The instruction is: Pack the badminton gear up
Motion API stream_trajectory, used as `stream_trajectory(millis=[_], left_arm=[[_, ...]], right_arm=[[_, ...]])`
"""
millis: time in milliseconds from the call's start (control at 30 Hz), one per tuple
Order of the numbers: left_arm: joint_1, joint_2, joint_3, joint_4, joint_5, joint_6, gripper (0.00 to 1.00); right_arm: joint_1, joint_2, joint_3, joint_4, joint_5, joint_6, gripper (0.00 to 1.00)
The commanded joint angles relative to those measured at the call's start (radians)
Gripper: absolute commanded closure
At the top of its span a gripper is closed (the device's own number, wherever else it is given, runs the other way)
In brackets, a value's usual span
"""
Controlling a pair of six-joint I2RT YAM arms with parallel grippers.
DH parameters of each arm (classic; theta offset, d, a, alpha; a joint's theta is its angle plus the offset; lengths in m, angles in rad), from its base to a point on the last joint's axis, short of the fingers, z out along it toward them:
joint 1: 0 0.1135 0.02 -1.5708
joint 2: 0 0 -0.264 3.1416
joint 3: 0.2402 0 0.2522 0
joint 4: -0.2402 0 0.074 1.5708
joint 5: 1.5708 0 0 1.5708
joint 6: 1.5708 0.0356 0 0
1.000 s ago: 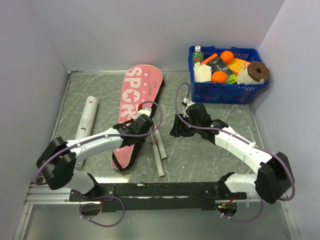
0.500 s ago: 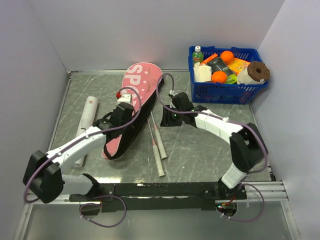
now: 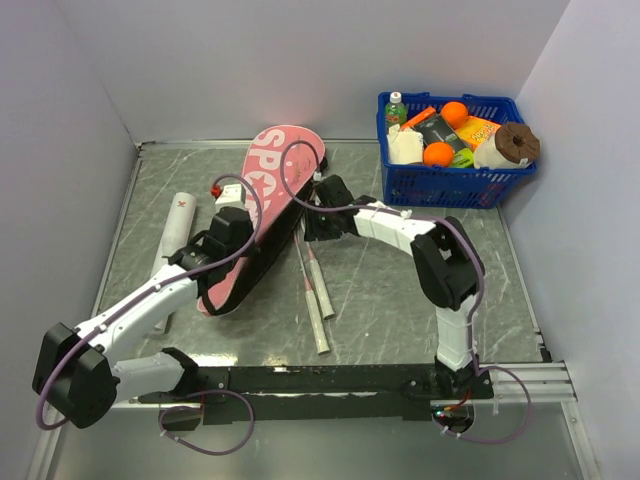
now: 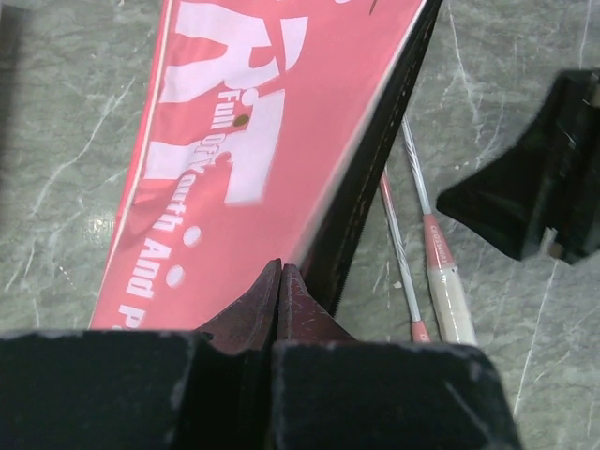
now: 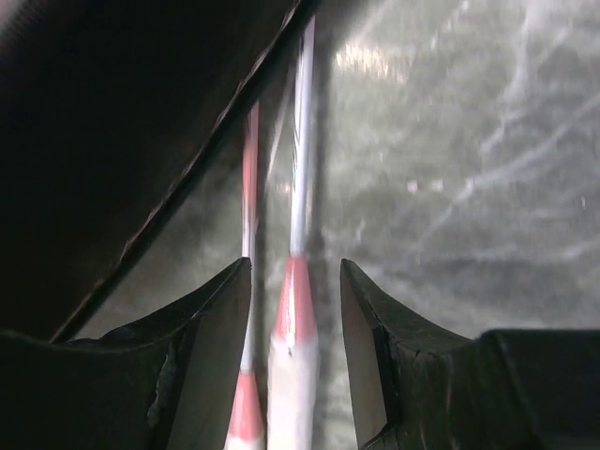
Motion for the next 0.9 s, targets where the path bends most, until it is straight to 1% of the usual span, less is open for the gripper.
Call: stream_trajectory(millis=[0, 200, 400, 467, 500, 533, 567, 600, 633, 667, 700, 800, 867], left_arm=[[0.006, -0.026, -0.014, 0.075, 0.022, -0.037, 0.99], [0.006, -0.042, -0.039, 0.092, 0.027, -0.043, 0.99], [0.004, -0.038, -0.034, 0.093, 0.039, -0.029, 0.99], [0.004, -0.013, -0.036, 0.1, 0.033, -0.018, 0.99], [0.004, -0.001, -0.033, 0.086, 0.03, -0.02, 0.96], [0.004, 0.032, -0.02, 0.077, 0.024, -0.015, 0.78], [0.006, 0.049, -0.014, 0.069, 0.022, -0.018, 0.69], [0.004, 0.065, -0.008, 0.058, 0.019, -0.015, 0.62], [0.004, 0.091, -0.007, 0.057, 0.016, -0.015, 0.52], [0.003, 0.103, -0.003, 0.052, 0.009, -0.009, 0.47], [0.003, 0.116, 0.003, 0.044, 0.005, -0.008, 0.39], [-0.013, 0.157, 0.007, 0.038, -0.008, 0.009, 0.33], [-0.023, 0.185, 0.013, 0.029, -0.025, 0.018, 0.32]], right_arm=[[0.012, 0.057, 0.099, -0.013, 0.048, -0.021, 0.5], [0.026, 0.132, 0.165, -0.043, 0.065, -0.013, 0.5], [0.041, 0.193, 0.243, -0.092, 0.129, -0.021, 0.51], [0.048, 0.207, 0.26, -0.098, 0.154, -0.026, 0.52], [0.051, 0.209, 0.263, -0.105, 0.155, -0.027, 0.52], [0.051, 0.21, 0.265, -0.105, 0.157, -0.03, 0.52], [0.051, 0.21, 0.264, -0.107, 0.158, -0.03, 0.52], [0.054, 0.21, 0.262, -0.105, 0.158, -0.032, 0.52], [0.054, 0.207, 0.259, -0.105, 0.158, -0.032, 0.52], [0.055, 0.206, 0.25, -0.102, 0.158, -0.032, 0.52], [0.054, 0.207, 0.247, -0.101, 0.155, -0.032, 0.52], [0.054, 0.213, 0.247, -0.107, 0.149, -0.032, 0.52], [0.052, 0.218, 0.244, -0.105, 0.146, -0.032, 0.52]])
